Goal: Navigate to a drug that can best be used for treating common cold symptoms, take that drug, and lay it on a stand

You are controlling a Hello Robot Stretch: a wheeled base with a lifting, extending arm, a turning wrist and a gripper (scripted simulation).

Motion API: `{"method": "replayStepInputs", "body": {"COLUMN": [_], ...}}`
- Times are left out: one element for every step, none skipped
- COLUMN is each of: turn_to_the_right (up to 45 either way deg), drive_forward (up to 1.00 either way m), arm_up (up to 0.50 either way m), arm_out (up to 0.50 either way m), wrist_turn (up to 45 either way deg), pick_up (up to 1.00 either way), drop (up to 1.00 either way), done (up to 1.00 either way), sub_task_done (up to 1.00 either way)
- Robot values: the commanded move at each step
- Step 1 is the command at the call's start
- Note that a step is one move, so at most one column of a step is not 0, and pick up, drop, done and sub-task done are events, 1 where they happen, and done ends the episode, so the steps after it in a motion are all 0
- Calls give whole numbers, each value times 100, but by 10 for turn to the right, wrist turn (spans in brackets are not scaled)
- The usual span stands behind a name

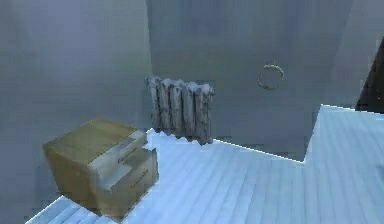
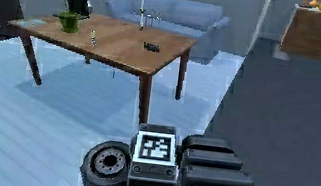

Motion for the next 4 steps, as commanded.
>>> {"method": "replayStepInputs", "body": {"turn_to_the_right": [0,30,0,-390], "drive_forward": [100,0,40,0], "arm_up": [0,0,0,0], "arm_out": [0,0,0,0], "wrist_turn": [0,0,0,0], "pick_up": [0,0,0,0], "drop": [0,0,0,0], "done": [0,0,0,0], "sub_task_done": [0,0,0,0]}}
